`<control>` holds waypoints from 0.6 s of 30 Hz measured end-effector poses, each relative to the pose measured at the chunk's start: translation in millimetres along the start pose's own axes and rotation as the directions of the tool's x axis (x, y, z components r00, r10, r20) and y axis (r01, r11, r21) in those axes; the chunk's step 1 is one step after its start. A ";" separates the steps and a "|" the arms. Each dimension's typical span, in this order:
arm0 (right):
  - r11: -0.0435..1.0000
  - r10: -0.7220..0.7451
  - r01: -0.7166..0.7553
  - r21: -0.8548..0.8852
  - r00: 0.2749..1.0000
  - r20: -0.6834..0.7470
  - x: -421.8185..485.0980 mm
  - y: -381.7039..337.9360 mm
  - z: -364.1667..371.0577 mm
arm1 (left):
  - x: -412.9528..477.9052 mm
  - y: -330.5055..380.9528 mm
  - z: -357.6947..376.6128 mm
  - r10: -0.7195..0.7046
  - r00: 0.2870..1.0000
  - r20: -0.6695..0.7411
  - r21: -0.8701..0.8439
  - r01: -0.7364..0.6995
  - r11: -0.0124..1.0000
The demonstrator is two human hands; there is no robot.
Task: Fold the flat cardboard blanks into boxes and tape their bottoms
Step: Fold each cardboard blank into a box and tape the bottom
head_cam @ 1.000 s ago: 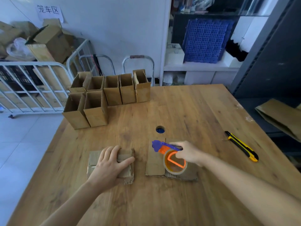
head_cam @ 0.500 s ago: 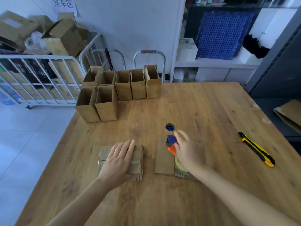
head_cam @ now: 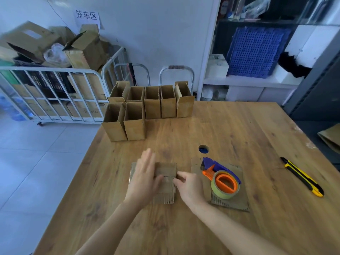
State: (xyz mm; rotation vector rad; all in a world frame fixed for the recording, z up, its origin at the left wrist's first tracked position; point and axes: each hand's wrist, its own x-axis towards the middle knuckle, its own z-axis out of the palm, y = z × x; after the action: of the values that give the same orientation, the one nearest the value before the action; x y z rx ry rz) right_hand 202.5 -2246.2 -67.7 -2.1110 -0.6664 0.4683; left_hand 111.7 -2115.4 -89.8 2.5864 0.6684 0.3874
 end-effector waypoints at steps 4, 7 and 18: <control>1.000 0.002 -0.002 -0.004 1.000 -0.002 1.0 -1.3 5.3 | -5.2 -28.5 -10.0 -0.529 0.848 0.012 -0.370 0.496 0.786; 0.998 0.043 -0.043 -0.037 0.999 -0.013 6.1 0.1 16.4 | -3.3 -45.1 -11.2 -0.528 0.845 0.092 -0.390 0.518 0.761; 0.979 0.185 -0.193 -0.073 0.977 -0.104 26.4 -4.8 27.7 | 5.3 -48.0 -23.0 -0.509 0.835 0.208 -0.489 0.539 0.685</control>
State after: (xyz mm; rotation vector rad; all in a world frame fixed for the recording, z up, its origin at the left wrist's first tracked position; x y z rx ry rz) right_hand 206.9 -2210.5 -81.9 -2.2714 -0.4380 0.4456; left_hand 89.0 -2067.0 -92.0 1.7667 1.0716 0.2571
